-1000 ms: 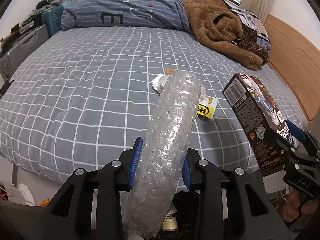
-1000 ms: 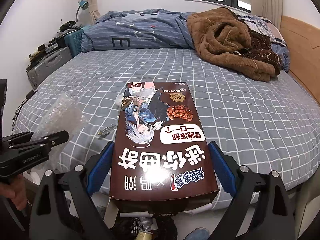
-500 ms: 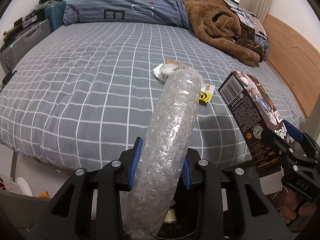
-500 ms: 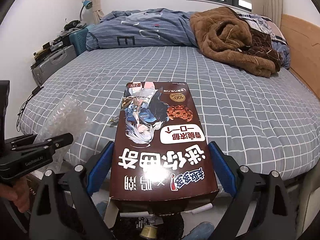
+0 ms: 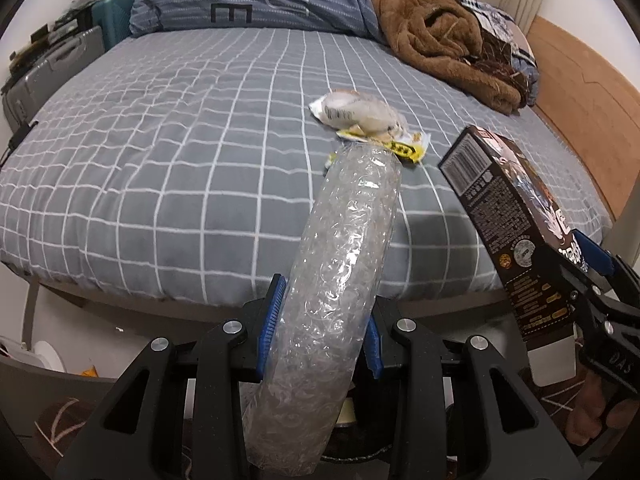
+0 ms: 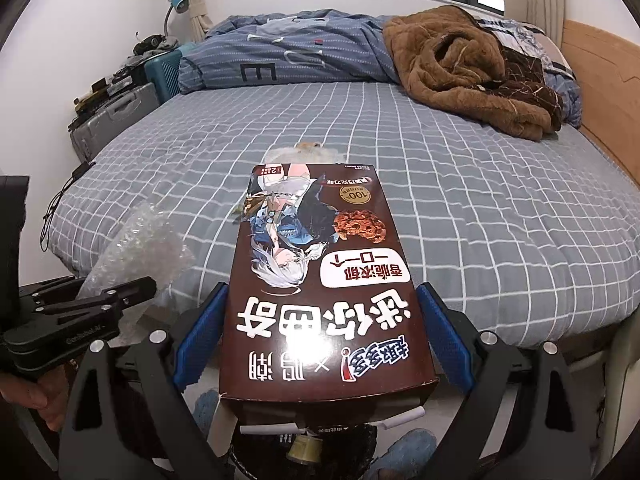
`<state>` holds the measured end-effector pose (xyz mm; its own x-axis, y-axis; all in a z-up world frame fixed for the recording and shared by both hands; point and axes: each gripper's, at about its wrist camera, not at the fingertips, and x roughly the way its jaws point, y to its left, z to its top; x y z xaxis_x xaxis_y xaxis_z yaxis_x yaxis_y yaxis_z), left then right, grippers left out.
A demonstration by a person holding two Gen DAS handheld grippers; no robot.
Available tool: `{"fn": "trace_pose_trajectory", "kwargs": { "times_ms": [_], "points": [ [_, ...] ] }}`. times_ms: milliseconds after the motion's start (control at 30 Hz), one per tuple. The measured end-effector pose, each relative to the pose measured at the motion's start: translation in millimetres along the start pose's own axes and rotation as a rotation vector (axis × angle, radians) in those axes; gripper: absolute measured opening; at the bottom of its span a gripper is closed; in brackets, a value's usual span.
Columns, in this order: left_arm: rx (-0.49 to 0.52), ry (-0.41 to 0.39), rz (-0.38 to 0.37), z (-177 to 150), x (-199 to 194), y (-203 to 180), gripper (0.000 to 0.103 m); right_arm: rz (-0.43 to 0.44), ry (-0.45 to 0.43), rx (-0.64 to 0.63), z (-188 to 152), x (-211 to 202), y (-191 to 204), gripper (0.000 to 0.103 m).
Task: Collect trash
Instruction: 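Lift the cookie box and bubble wrap off the bed and carry them over the bin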
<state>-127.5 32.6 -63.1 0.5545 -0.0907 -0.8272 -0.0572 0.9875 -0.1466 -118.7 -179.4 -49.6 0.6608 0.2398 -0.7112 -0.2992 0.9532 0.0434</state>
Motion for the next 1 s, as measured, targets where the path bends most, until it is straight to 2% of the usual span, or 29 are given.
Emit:
{"fn": "trace_pose_trajectory", "kwargs": {
  "times_ms": [333, 667, 1000],
  "points": [
    [0.002, 0.017, 0.013, -23.1, 0.3, -3.0, 0.034, 0.014, 0.023, 0.011, -25.8, -3.5, -2.2, 0.088],
    [-0.041, 0.049, 0.042, -59.6, 1.9, 12.4, 0.034, 0.037, 0.090, 0.005, -63.1, -3.9, -5.0, 0.088],
    [-0.034, 0.094, 0.054, -79.6, 9.1, 14.6, 0.034, 0.059, 0.161, -0.037, -91.8, -4.0, 4.9, 0.088]
  ]
}}
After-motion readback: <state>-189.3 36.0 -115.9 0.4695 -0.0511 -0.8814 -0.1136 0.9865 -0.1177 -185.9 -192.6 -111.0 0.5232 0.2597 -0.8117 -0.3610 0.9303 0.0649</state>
